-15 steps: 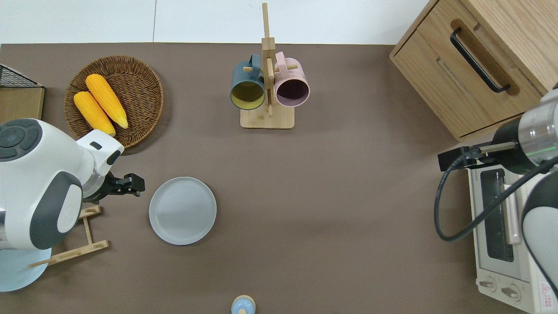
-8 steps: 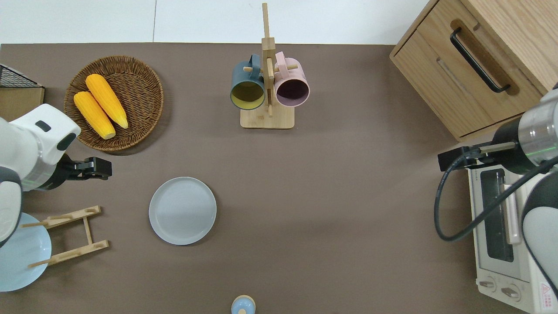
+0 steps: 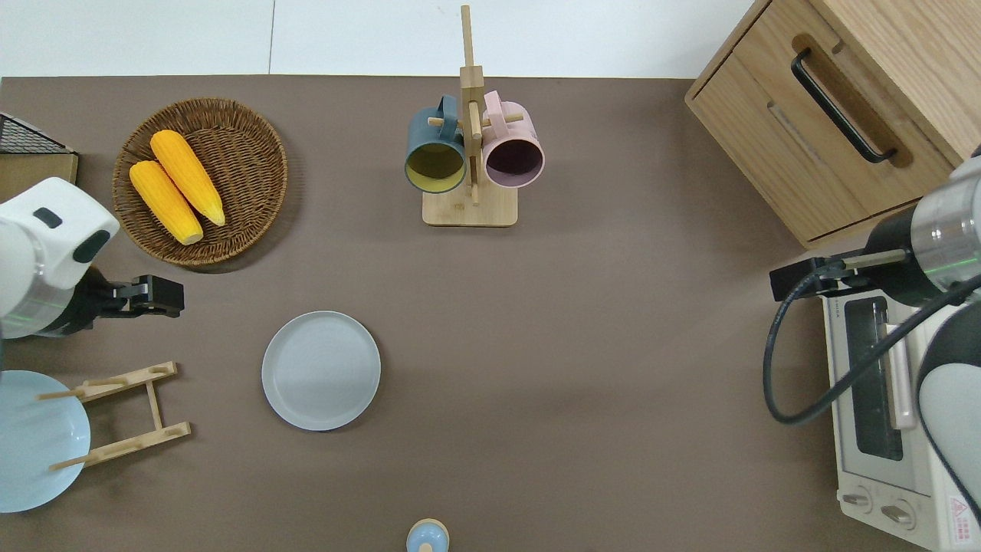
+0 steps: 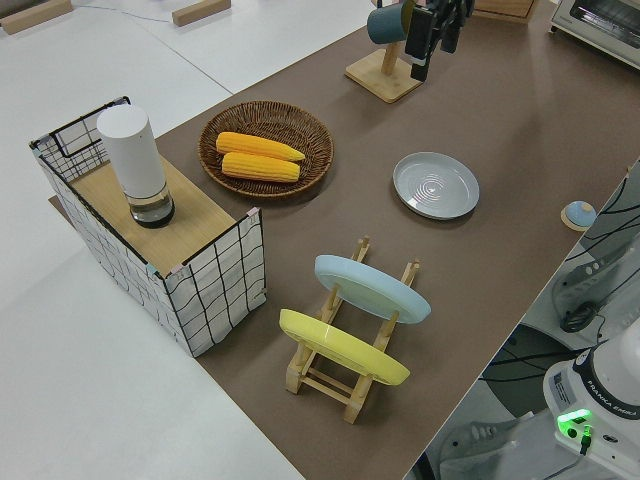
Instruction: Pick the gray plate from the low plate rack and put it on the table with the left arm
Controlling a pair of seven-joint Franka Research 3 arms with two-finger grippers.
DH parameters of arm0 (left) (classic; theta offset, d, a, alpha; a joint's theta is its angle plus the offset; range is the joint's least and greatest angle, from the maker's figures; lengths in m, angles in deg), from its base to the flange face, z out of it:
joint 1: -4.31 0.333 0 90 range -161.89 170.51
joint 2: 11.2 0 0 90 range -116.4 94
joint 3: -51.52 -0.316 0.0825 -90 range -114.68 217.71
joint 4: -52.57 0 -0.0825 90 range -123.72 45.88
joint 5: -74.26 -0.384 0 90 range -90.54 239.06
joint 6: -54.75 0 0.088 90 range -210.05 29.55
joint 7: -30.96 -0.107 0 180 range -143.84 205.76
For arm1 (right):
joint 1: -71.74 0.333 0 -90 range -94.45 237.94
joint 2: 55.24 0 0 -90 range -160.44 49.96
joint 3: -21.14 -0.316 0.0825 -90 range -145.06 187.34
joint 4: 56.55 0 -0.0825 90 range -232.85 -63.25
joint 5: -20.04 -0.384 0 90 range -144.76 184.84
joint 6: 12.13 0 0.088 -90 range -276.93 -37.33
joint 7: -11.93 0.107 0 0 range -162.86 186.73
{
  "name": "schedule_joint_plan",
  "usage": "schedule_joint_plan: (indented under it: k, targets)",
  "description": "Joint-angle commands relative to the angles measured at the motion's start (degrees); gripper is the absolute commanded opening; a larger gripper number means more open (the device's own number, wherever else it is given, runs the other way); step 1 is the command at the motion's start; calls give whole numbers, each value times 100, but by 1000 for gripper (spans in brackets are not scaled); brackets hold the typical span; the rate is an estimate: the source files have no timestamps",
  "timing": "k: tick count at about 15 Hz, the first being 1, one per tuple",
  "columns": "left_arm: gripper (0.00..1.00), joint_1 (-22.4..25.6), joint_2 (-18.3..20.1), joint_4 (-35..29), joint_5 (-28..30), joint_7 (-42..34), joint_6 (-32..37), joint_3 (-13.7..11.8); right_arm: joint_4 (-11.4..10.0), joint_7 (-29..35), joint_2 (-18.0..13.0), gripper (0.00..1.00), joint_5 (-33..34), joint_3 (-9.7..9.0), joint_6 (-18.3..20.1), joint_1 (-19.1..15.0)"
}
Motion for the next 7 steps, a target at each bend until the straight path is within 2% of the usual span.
schedule_joint_plan:
  k: [1, 4, 6, 7]
  targets:
    - [993, -10, -8, 304, 567, -64, 244, -335, 51, 69, -15, 983, 8, -98, 81, -106]
    - [993, -62, -104, 287, 454, 497, 156, -266, 51, 69, -15, 983, 8, -98, 81, -106]
    - [993, -71, -113, 243, 200, 569, 104, -257, 51, 69, -15, 983, 8, -98, 81, -106]
    - [993, -54, -113, 225, 251, 543, 60, -283, 51, 69, -7, 983, 8, -98, 81, -106]
